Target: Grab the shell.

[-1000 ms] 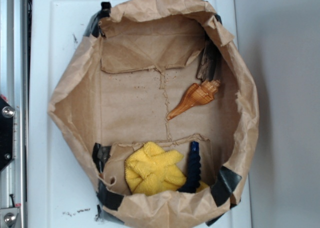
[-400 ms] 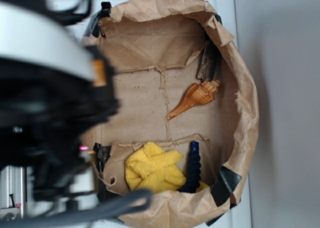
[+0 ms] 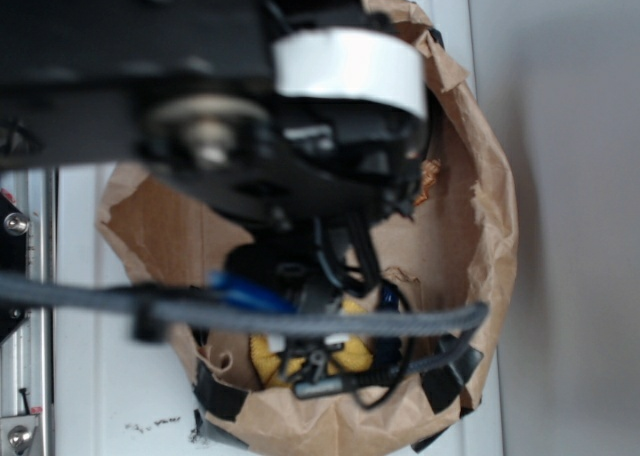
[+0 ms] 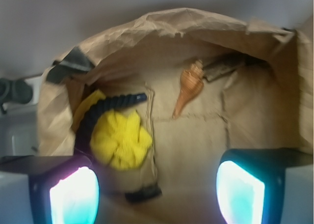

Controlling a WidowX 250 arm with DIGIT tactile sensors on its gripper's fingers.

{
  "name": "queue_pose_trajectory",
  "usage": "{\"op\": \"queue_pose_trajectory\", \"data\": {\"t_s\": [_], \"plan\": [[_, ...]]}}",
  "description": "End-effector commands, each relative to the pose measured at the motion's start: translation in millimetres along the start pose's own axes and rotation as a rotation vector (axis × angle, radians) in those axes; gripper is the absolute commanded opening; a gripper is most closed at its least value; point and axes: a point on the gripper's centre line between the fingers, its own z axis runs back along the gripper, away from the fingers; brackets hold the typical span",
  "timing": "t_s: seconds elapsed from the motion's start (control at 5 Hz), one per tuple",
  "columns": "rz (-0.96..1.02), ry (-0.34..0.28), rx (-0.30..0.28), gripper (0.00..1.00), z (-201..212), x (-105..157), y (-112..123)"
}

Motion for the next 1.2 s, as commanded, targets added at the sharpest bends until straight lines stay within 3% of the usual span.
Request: {"op": "queue_pose_trajectory", "data": {"t_s": [0.0, 0.6, 0.8, 1.0], "plan": [[0.015, -0.073, 0.015, 1.00, -15.4, 8.5, 1.1], [0.015, -0.073, 0.015, 1.00, -15.4, 8.5, 1.1], [0.100, -0.066, 0.055, 1.00, -40.5, 24.6, 5.4], [0.224, -0.086, 0.042, 1.00, -51.7, 30.2, 16.2]]}}
